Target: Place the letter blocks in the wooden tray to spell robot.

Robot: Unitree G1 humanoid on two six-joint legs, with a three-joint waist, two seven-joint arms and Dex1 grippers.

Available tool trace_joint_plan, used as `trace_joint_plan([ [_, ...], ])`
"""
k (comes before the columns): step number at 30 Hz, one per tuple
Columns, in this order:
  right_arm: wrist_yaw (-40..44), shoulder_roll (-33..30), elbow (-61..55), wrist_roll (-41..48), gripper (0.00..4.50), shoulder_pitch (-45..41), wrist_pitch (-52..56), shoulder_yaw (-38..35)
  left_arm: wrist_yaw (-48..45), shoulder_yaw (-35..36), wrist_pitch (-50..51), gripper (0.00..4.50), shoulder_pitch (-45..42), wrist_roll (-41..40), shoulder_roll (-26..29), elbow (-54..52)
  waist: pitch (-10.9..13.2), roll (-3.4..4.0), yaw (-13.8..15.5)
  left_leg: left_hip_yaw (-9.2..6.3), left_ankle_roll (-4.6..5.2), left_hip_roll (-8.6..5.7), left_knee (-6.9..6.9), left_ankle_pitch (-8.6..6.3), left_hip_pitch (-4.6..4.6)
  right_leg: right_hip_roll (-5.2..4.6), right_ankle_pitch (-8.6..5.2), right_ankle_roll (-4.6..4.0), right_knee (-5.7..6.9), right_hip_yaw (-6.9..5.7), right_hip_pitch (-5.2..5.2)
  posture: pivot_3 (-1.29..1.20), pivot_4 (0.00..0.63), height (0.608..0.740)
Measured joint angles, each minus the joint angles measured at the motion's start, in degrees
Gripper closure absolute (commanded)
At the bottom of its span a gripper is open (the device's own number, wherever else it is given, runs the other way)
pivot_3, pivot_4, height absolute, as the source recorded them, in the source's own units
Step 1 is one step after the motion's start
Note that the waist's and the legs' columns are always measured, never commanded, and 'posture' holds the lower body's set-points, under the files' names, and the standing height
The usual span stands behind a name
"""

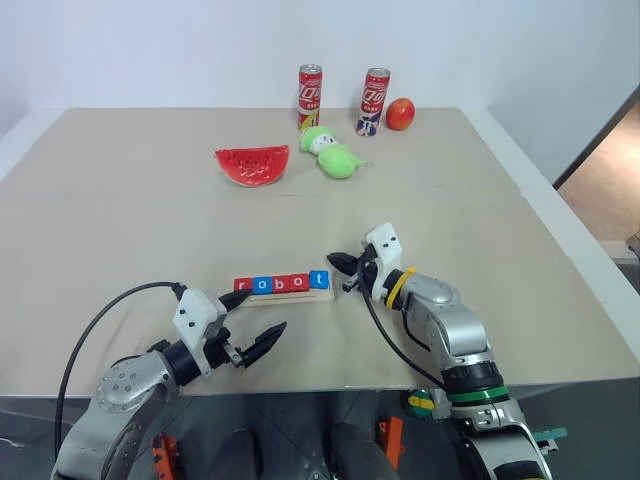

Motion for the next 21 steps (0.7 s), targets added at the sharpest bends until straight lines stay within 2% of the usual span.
trace_joint_plan([
  [21,-1.1,-1.2,-2.3,0.7,4.48,1.6,0.0,3.0,1.2,-0.2,-0.1,0.0,-0.2,1.3,0.1,0.1,0.0,0.0,0.0,-0.01,0.0,-0.01,0.0,0.0,0.0,-0.01,0.0,-0.01,0.0,-0.01,0.01,0.0,0.15,0.74],
])
